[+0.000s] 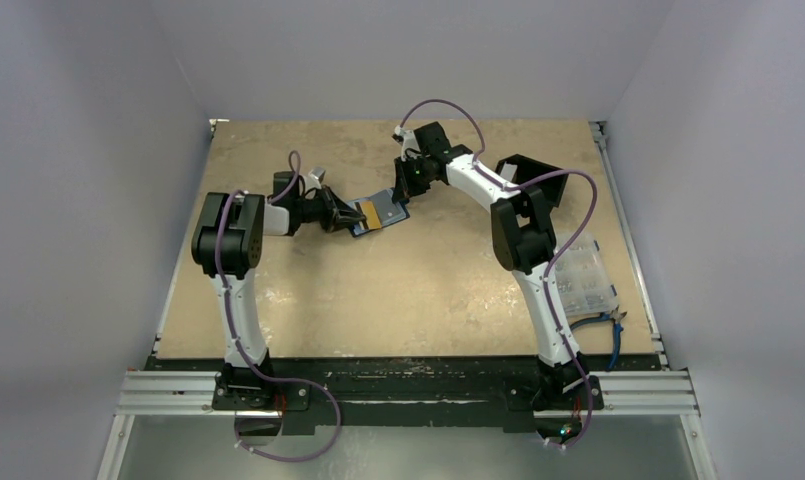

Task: Put the credit cards into the card holder
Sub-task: Insert the credit card into the card holder.

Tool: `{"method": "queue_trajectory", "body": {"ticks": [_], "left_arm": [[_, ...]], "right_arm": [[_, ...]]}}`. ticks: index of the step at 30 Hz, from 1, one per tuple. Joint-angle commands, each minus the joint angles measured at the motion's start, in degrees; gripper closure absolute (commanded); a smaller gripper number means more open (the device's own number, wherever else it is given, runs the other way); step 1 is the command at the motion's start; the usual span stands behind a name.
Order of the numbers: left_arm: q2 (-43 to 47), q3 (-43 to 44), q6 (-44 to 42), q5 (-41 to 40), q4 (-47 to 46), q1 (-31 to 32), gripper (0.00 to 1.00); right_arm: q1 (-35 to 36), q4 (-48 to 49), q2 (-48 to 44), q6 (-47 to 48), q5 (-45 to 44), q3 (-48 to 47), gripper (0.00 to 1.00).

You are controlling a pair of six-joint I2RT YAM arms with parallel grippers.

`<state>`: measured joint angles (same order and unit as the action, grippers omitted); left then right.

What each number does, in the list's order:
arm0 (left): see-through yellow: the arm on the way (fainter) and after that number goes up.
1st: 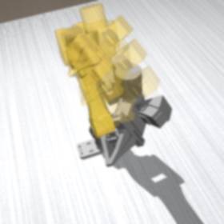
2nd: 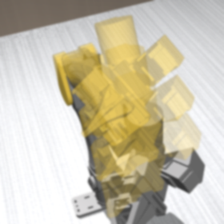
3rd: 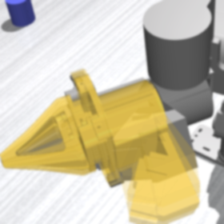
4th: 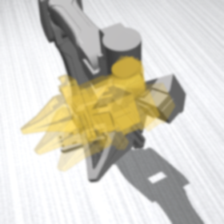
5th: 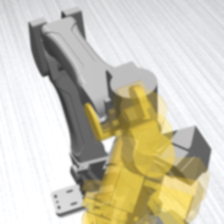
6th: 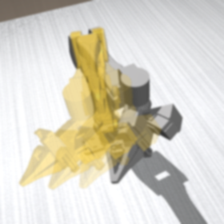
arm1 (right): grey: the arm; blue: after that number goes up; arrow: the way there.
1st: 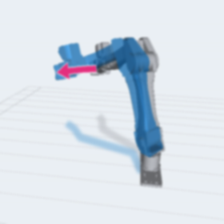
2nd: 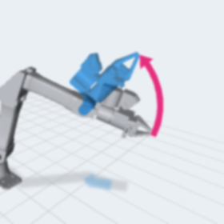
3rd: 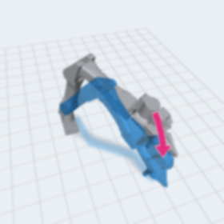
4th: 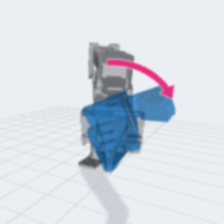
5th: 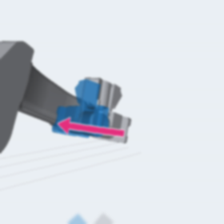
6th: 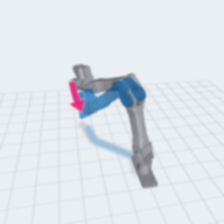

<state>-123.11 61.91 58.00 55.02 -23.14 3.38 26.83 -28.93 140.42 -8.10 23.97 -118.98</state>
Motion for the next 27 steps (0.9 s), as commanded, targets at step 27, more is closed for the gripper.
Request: {"method": "queue_trajectory", "body": {"ticks": [27], "left_arm": [[2.49,2.37,-4.76,-1.67,12.88,-0.28,1.00]], "right_arm": [[0.17,-2.88,3.67,1.07,-1.47,-1.55,1.00]]}}
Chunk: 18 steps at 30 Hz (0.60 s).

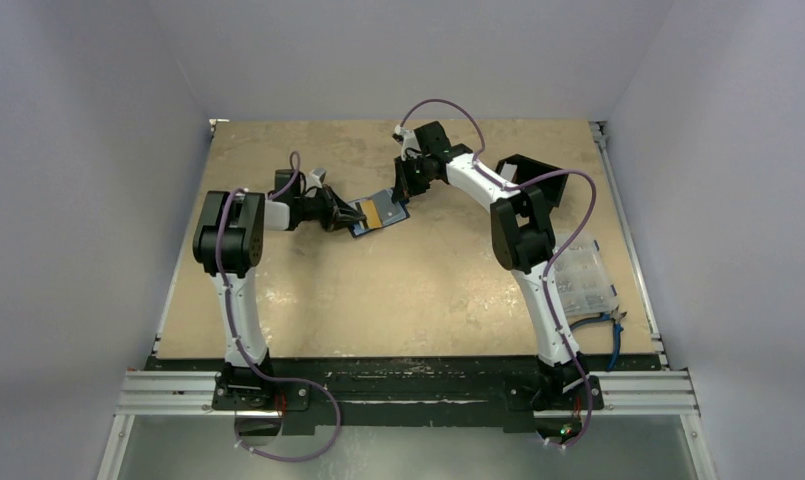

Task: Put the credit cards into the card holder
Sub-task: Insert the credit card into the card holder.

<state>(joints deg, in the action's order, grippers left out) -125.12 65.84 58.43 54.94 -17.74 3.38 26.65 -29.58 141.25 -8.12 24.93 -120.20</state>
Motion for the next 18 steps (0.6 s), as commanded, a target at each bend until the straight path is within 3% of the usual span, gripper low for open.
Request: {"method": "queue_trajectory", "body": {"ticks": [1,18], "left_arm": [[4.77,-1.94,-5.45,-1.51,7.57,-0.28,1.00],[1.58,-0.73,-1.12,-0.94,4.28,-0.26,1.00]], "right_arm": [[0.41,-2.30,2.94,1.09,-2.31,-0.44,1.00],[0.50,-2.67,3.34,1.13,-2.16,-0.91,1.00]]}}
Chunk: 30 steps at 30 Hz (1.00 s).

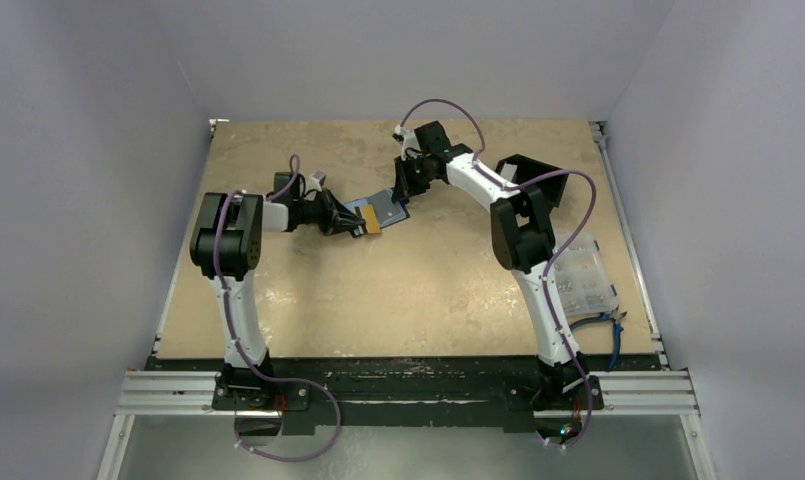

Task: Put the credit cards into the card holder
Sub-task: Insert the credit card into the card holder.

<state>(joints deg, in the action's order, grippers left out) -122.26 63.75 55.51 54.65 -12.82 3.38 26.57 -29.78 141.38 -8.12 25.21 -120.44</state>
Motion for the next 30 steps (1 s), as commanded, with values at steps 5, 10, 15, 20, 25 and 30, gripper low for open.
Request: {"method": "queue_trajectory", "body": {"ticks": [5,10,15,20,25,30], "left_arm": [[-1.98,2.86,4.20,-1.50,-0.55,0.00,1.00],[-3.36,5.28,4.74,-2.56,2.28,0.46,1.00],[-3.77,7.00,3.81,-4.59,6.15,0.50,1.00],[-3.64,7.96,3.06,-3.73,7.07,0.86,1.00],[-0.99,5.71,1.24,-4.27,9.71,0.74,1.00],[-1.27,6.75,0.03,-5.16,6.99,1.14,1.00]], "right_arm": [[0.68,-2.48,3.20,1.15,-2.46,-0.59,1.00],[0.73,-2.56,3.20,1.18,-2.54,-0.67,1.00],[0.76,-2.57,3.20,1.18,-2.54,-0.67,1.00],[0.71,-2.73,3.46,1.17,-2.54,-0.84,1.00],[0.77,-2.52,3.54,1.09,-2.36,-0.93,1.00],[0.79,-2.55,3.73,1.00,-2.01,-1.19,1.00]]}}
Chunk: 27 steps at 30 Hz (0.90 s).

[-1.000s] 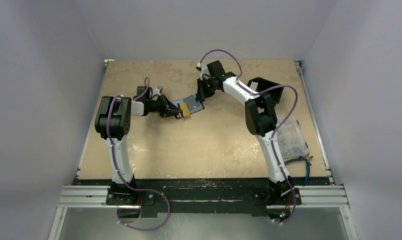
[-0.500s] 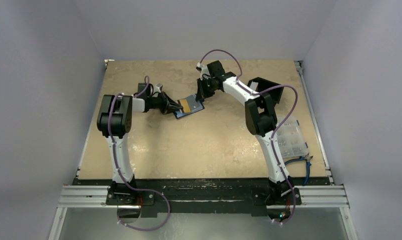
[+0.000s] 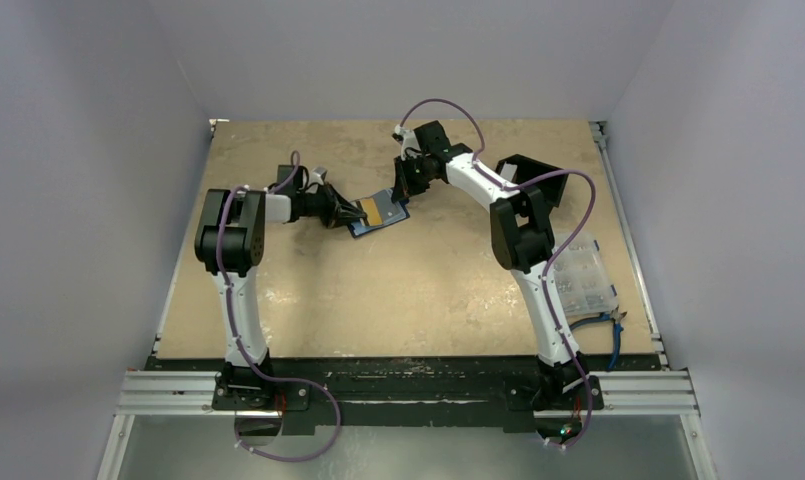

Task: Put the credit cards into the card holder
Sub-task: Insert the credit card into the card holder.

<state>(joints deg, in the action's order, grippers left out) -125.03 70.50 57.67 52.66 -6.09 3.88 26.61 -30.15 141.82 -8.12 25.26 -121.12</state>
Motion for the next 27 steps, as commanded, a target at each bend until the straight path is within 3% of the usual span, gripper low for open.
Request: {"method": "queue_trajectory", "body": {"ticks": [1,11,21,24,27], "left_arm": [[1.42,-0.43,-1.16,-3.25,-2.00,0.63,1.00],[-0.17,-1.79,2.84,-5.30,-12.55,2.77,1.00],[2.65,-11.46,12.62,-13.70,-30.67,6.40,1.00],[5.35,-11.44,9.80,-18.95,-27.35,9.03,1.00],[7.01,-8.13,4.77,-22.92,-18.17,10.42,0.81]], "right_arm": [[0.78,-2.19,3.24,1.00,-2.05,-0.44,1.00],[0.89,-2.28,3.03,1.03,-1.90,-0.17,1.00],[1.08,-0.87,2.40,-0.58,-0.74,1.74,1.00],[1.16,0.56,1.53,-1.76,1.57,3.07,1.00],[1.13,1.14,0.95,-2.65,3.21,3.41,1.00]]}}
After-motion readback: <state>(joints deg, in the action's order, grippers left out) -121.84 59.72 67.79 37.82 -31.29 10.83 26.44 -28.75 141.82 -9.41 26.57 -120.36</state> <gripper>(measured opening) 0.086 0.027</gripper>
